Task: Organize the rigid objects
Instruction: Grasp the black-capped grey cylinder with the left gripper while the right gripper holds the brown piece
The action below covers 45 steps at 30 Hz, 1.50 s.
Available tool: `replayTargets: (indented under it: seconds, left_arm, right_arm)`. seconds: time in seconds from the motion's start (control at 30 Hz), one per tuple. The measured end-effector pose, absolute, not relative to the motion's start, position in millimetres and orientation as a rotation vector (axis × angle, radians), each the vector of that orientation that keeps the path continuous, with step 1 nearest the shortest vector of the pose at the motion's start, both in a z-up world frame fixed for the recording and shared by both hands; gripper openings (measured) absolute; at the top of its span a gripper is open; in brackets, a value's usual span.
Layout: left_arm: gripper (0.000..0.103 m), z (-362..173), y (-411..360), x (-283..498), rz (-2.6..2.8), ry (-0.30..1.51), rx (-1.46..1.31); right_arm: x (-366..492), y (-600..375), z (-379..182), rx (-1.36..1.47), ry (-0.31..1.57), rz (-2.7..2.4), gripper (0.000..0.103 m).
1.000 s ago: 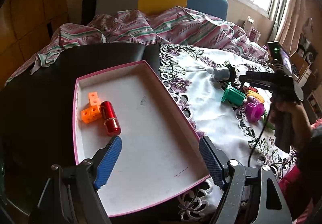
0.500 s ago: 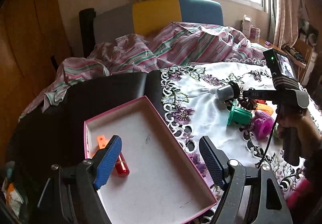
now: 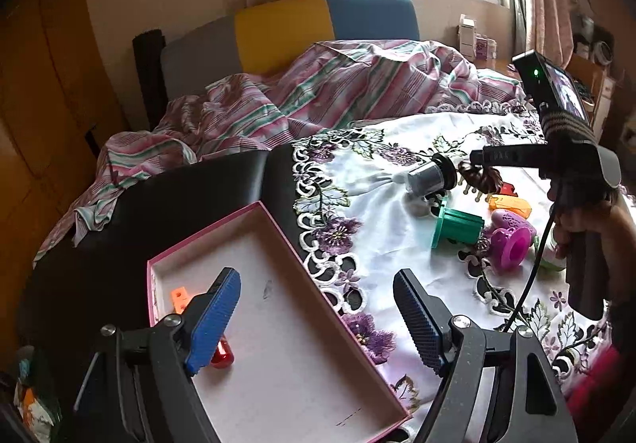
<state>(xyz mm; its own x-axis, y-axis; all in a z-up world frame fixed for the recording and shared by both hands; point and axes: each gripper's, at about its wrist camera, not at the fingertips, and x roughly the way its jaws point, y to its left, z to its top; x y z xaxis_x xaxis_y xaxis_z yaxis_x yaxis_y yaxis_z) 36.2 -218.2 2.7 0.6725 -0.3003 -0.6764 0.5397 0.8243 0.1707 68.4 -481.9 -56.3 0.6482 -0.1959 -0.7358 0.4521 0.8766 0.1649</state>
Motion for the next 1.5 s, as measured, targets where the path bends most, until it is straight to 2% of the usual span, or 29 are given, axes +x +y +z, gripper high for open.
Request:
replayTargets:
  seconds: [0.4, 0.73, 0.93, 0.97, 1.13, 1.2, 1.33, 1.43, 1.47, 1.5]
  left_arm:
    - [0.08, -9, -253, 46, -0.55, 0.704, 0.42]
    - [0.081, -17, -332, 99, -0.705, 0.721, 0.453]
    - [0.091, -29, -391, 118, -0.838, 0.709, 0.545]
    - [0.097, -32, -401, 120, -0.865, 0.703, 0.568]
    - [0.096, -54, -432, 133, -0.967, 0.654, 0.774]
    - [0.093, -61, -437, 143, -1.006, 0.689, 0.814]
    - [0.092, -74, -448, 160, -1.029, 0.732, 0.826]
    - [0.086, -84, -458, 169, -1.031, 0.776, 0.786]
    - [0.072, -89, -461, 172, -1.035, 0.814, 0.779]
    - [0.046, -96, -464, 172, -1.031, 0.848, 0.78]
  right_arm:
    - [55, -504, -44, 0.441, 0.731, -0.402, 0.023]
    - [34, -534, -35, 0.557, 0.666, -0.472, 0.023]
    - [27, -547, -37, 0.612, 0.657, -0.485, 0.023]
    - [27, -548, -37, 0.621, 0.656, -0.482, 0.023]
    - [28, -546, -38, 0.634, 0.658, -0.46, 0.023]
    - [29, -546, -38, 0.636, 0.66, -0.458, 0.023]
    - [29, -547, -39, 0.65, 0.659, -0.451, 0.023]
    - [31, -546, -40, 0.65, 0.666, -0.444, 0.023]
    - [31, -545, -40, 0.647, 0.669, -0.443, 0.023]
    - [32, -544, -41, 0.644, 0.673, -0.441, 0.023]
